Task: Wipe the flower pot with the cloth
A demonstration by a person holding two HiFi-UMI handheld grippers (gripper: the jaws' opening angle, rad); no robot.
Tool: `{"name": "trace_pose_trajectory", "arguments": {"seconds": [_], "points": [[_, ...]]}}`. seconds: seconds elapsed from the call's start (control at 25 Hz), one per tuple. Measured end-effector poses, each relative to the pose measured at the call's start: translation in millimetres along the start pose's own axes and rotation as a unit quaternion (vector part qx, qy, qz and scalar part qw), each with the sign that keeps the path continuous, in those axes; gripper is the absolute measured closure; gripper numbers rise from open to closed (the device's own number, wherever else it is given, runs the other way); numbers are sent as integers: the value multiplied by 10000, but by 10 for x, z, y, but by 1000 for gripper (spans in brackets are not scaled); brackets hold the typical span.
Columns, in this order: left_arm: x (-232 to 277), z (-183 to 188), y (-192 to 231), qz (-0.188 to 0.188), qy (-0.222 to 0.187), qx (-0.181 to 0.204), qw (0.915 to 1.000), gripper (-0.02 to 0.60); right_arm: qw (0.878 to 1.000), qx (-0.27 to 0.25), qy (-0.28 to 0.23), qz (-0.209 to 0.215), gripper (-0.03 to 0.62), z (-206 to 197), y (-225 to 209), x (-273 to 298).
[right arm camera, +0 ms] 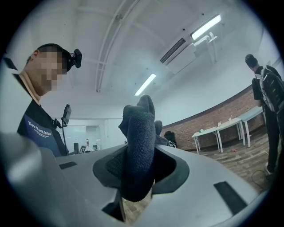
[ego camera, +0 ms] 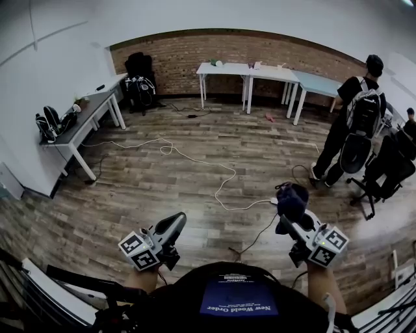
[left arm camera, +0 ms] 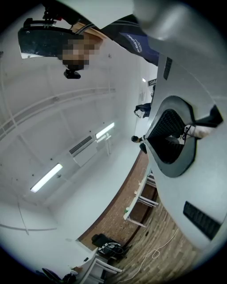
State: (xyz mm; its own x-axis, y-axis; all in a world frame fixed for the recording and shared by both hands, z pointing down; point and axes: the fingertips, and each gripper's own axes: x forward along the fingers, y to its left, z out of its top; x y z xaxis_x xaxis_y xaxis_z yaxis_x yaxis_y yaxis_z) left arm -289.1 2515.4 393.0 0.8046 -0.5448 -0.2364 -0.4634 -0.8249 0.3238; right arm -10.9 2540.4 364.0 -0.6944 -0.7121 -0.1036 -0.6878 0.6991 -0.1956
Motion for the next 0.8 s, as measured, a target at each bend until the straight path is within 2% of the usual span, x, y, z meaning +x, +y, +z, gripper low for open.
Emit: {"name": "trace_pose_trajectory", "arguments": {"seconds": [0.4, 0.8], "points": [[169, -116, -136, -115, 152, -36, 9998, 578, 9998, 165, -53, -77, 480, -3, -101, -241], [976, -446, -756, -468, 186, -190, 9986, 578, 9985, 138, 19, -531, 480, 149, -578, -1263]]}}
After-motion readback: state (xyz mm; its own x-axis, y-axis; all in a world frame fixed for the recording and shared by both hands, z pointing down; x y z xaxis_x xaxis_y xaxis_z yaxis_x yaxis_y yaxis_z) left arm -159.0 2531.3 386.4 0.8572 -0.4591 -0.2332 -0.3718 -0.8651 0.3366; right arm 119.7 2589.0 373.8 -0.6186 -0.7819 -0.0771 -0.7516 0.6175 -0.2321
